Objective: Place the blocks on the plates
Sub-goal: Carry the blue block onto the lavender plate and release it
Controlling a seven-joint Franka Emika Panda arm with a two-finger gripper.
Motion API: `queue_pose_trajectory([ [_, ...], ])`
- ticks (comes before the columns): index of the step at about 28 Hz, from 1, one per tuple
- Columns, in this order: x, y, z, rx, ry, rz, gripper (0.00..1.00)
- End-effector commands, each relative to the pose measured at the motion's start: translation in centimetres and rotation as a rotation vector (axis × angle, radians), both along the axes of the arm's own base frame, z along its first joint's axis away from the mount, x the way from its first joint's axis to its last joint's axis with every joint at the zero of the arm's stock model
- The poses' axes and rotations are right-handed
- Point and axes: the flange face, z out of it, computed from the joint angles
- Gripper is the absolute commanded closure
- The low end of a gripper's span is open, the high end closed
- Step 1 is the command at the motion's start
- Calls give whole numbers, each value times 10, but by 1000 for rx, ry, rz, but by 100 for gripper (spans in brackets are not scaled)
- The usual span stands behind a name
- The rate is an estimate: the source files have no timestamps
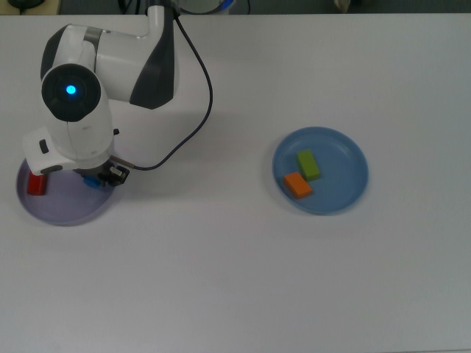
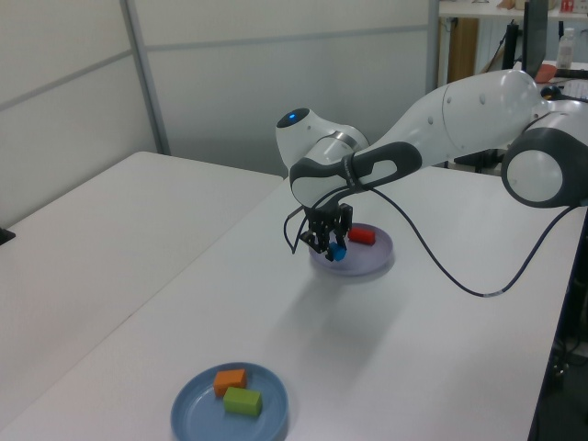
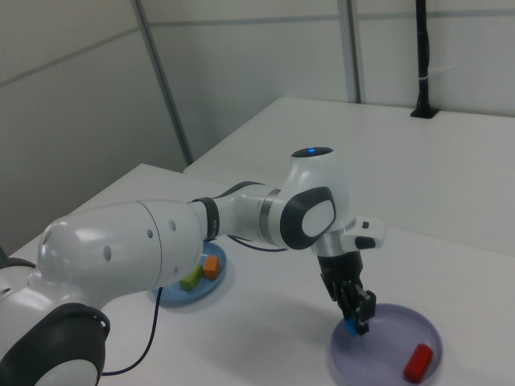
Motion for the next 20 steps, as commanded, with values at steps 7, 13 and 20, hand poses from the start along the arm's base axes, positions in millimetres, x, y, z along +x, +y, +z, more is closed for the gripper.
queue_pose_trajectory([
  [7, -8, -31, 2, -2, -11, -30, 0],
  [13, -6, -17, 34, -2, -54, -7, 0],
  [20, -2, 36, 93, 26, -135, 56, 0],
])
